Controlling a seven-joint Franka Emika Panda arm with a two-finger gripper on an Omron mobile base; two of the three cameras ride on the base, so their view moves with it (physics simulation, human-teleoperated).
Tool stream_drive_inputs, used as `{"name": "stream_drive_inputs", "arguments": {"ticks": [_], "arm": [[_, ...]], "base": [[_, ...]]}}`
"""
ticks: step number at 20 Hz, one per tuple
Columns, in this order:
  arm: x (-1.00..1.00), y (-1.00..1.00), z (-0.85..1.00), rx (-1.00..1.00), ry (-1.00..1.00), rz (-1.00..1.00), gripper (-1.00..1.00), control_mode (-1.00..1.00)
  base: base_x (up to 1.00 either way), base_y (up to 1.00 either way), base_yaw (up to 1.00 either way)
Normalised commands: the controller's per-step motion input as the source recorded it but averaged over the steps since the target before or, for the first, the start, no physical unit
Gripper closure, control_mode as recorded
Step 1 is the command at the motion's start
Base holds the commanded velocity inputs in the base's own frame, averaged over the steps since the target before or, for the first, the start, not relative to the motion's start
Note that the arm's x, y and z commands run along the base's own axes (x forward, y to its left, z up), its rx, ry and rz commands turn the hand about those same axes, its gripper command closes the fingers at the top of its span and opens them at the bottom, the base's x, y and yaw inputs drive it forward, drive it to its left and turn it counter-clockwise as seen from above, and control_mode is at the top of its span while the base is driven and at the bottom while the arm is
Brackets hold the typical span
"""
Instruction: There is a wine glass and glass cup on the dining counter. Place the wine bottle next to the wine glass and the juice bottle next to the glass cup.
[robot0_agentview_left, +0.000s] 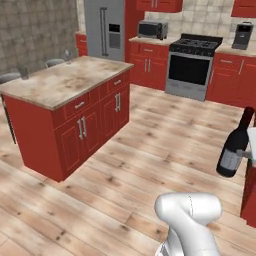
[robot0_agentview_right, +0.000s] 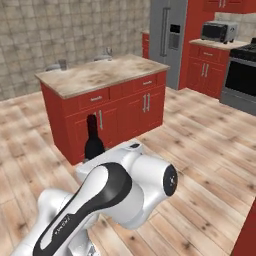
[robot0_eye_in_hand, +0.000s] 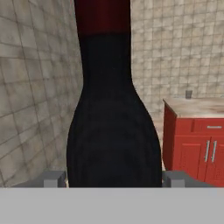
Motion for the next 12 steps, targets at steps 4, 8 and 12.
{"name": "stream_drive_inputs", "arguments": {"ticks": [4, 8, 12], "arm": [[0.0, 0.0, 0.0, 0.0, 0.0, 0.0, 1.0, 1.0], [0.0, 0.0, 0.0, 0.0, 0.0, 0.0, 1.0, 1.0], [0.0, 0.0, 0.0, 0.0, 0.0, 0.0, 1.0, 1.0]], "base": [[0.67, 0.05, 0.0], [0.81, 0.0, 0.0], [0.89, 0.0, 0.0]]}}
